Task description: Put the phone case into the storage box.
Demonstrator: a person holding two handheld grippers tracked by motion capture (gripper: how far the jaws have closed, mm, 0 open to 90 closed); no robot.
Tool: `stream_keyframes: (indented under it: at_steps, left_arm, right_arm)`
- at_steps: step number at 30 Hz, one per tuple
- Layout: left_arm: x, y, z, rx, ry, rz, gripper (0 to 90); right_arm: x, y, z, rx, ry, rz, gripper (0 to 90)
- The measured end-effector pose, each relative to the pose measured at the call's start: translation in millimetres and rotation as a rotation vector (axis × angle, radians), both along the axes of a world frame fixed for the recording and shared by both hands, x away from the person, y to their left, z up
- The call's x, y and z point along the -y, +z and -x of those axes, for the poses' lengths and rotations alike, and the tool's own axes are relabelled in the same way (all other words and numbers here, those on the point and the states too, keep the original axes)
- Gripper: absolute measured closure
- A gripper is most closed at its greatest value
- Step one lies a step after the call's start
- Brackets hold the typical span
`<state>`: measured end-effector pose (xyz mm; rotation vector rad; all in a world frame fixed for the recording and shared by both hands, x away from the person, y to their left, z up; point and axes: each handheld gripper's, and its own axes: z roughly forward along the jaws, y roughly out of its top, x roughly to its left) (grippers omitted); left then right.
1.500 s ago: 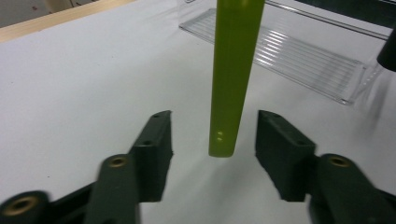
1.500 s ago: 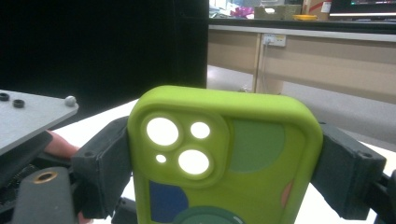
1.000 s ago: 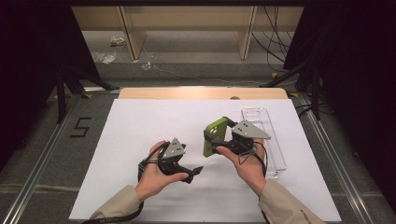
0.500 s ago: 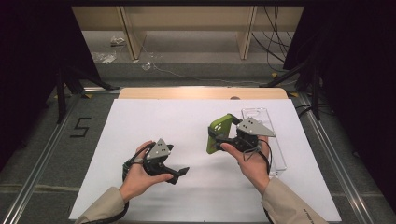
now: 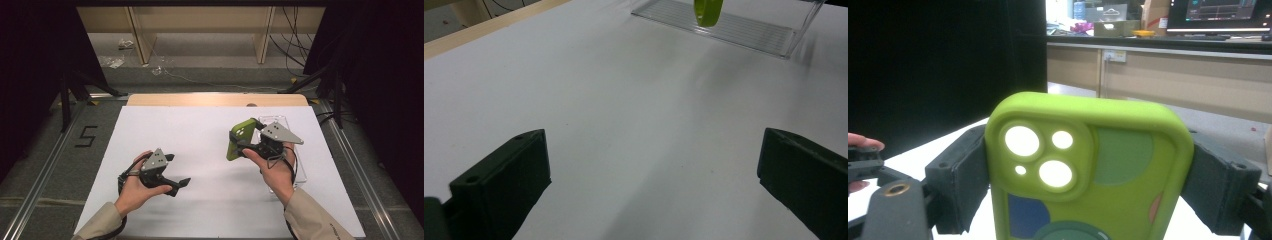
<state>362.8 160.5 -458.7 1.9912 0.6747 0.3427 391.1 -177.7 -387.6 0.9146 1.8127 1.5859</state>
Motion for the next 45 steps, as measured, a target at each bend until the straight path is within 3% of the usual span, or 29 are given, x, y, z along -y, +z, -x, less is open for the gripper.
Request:
stream_keyframes:
  at_steps: [20,45]
  left_arm:
    - [-31.5,-1.9,5.2,0.006,0.048,0.002,0.0]
    - [-49.9,-5.0,8.1,0.007,0.072,0.007,0.0]
  right_arm:
    - [24.6,13.2,-5.0,0.023,-0.079,-0.018,16.6]
    - [47.1,23.2,-9.8,0.045,-0.153,-0.029,16.7]
